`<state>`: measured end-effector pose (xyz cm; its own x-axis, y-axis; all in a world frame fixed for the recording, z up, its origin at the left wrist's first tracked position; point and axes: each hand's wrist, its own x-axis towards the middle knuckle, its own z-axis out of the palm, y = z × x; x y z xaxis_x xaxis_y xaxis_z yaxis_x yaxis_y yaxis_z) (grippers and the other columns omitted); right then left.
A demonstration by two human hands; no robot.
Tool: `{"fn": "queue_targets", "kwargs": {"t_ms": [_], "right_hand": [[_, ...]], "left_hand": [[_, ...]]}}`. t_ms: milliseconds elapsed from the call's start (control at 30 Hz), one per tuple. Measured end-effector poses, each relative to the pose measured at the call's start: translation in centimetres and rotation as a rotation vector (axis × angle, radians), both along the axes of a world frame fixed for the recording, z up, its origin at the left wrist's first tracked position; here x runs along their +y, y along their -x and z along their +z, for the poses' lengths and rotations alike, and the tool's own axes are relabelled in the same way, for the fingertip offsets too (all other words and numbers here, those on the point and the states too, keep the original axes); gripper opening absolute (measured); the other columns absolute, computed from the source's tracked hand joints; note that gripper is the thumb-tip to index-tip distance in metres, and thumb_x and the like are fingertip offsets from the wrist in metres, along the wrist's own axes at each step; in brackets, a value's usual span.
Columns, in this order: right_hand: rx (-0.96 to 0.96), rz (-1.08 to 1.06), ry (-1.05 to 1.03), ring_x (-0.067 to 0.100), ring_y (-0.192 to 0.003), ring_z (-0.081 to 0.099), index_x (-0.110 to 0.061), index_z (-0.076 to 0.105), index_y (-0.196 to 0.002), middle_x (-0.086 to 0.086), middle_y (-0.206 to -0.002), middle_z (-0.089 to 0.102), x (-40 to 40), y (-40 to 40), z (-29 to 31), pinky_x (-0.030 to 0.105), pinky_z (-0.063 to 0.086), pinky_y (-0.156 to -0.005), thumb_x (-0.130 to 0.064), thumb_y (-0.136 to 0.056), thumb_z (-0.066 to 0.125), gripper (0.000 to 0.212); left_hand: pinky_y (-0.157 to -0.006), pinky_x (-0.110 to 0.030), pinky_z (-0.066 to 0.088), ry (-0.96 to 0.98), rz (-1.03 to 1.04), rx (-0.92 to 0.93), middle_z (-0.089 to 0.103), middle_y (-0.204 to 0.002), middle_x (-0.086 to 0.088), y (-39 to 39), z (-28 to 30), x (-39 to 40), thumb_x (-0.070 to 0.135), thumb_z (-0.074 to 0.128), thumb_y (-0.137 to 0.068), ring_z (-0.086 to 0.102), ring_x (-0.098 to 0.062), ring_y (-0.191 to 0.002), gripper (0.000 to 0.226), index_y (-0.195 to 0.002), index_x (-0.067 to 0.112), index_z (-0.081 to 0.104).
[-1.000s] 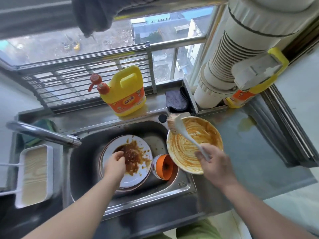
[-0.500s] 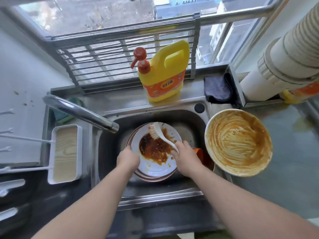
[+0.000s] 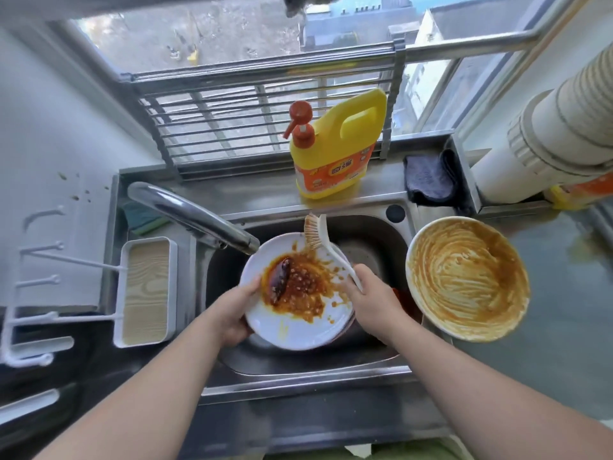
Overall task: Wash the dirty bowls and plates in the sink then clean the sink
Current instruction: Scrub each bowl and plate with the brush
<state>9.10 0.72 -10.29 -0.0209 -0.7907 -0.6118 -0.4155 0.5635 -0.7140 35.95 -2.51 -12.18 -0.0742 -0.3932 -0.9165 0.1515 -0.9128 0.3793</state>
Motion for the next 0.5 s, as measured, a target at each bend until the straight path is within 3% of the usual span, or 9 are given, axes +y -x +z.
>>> {"fn": "queue_targets", "kwargs": {"t_ms": [100, 167, 233, 333, 433, 500], "right_hand": [[0.023, 0.074, 0.048, 0.011, -0.093, 0.067, -0.033, 0.060, -0.108, -0.008, -0.097, 0.071, 0.5, 1.2, 1.2, 0.037, 0.056, -0.083, -0.044, -0.105, 0.055, 0.012], [0.124, 0.109, 0.073, 0.018, -0.085, 0.066, -0.031, 0.058, -0.098, -0.003, -0.086, 0.068, 1.1, 2.1, 1.6, 0.040, 0.053, -0.080, -0.044, -0.105, 0.055, 0.015], [0.185, 0.134, 0.013, 0.017, -0.082, 0.066, -0.037, 0.058, -0.096, -0.005, -0.083, 0.069, 1.8, 2.8, 2.3, 0.038, 0.053, -0.075, -0.050, -0.105, 0.052, 0.017], [0.264, 0.162, -0.052, 0.019, -0.096, 0.065, -0.041, 0.064, -0.107, -0.009, -0.096, 0.072, 3.1, 3.1, 3.1, 0.041, 0.053, -0.086, -0.057, -0.105, 0.045, 0.025], [0.258, 0.142, -0.064, 0.022, -0.095, 0.063, -0.044, 0.058, -0.122, -0.002, -0.104, 0.069, 4.6, 2.4, 3.6, 0.042, 0.052, -0.089, -0.047, -0.107, 0.039, 0.024], [0.253, 0.198, -0.032, 0.022, -0.091, 0.064, -0.047, 0.050, -0.135, 0.000, -0.104, 0.069, 5.4, 1.6, 4.3, 0.039, 0.050, -0.083, -0.040, -0.110, 0.035, 0.030]], "left_hand": [[-0.085, -0.050, 0.059, 0.133, 0.072, 0.044, 0.074, -0.125, -0.018, -1.0, 0.9, 0.6, 0.047, 0.035, -0.111, 0.074, -0.033, -0.108, 0.047, -0.129, 0.016, 0.065], [-0.086, -0.048, 0.060, 0.327, 0.043, -0.127, 0.075, -0.121, -0.017, -1.3, 1.7, 1.0, 0.038, 0.039, -0.112, 0.074, -0.033, -0.102, 0.033, -0.120, 0.020, 0.065], [-0.092, -0.044, 0.058, 0.498, -0.012, -0.330, 0.077, -0.112, -0.003, -1.4, 2.6, 1.4, 0.030, 0.044, -0.113, 0.073, -0.029, -0.106, 0.025, -0.116, 0.027, 0.069], [-0.097, -0.030, 0.057, 0.715, -0.160, -0.407, 0.077, -0.118, 0.007, -1.5, 3.8, 2.0, 0.024, 0.043, -0.114, 0.071, -0.009, -0.111, 0.034, -0.136, 0.038, 0.065], [-0.100, -0.047, 0.058, 0.751, -0.306, -0.541, 0.071, -0.124, -0.002, -1.9, 3.1, 2.6, 0.057, 0.041, -0.106, 0.069, -0.020, -0.116, 0.044, -0.148, 0.051, 0.053], [-0.099, -0.049, 0.057, 0.708, -0.250, -0.533, 0.070, -0.126, 0.000, -1.3, 2.9, 3.2, 0.057, 0.041, -0.107, 0.068, -0.020, -0.116, 0.040, -0.145, 0.055, 0.052]]}}
